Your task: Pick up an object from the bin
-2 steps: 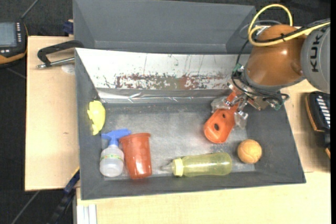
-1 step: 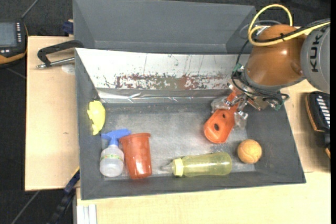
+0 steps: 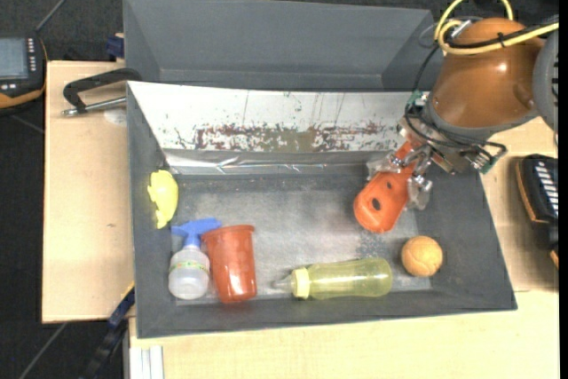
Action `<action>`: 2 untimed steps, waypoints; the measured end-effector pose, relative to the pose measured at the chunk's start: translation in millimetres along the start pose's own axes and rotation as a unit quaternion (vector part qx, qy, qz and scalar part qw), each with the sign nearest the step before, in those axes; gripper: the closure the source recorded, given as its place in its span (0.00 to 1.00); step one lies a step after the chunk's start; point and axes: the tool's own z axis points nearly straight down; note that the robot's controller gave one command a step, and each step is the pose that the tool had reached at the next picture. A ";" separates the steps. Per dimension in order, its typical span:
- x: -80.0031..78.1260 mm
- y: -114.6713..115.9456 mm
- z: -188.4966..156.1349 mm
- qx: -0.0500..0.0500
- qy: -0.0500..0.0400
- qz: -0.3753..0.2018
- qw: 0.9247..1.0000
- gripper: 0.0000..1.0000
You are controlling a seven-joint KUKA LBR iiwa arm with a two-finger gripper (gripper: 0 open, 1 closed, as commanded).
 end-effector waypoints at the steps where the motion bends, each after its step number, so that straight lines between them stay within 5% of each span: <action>1: -1.4 -7.9 -29.5 0.006 -0.004 0.000 1.000 1.00; 2: 7.4 -0.2 -23.1 -0.001 -0.001 0.004 1.000 1.00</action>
Offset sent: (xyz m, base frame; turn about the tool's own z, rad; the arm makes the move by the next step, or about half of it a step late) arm -0.0154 -0.0090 0.0340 0.0177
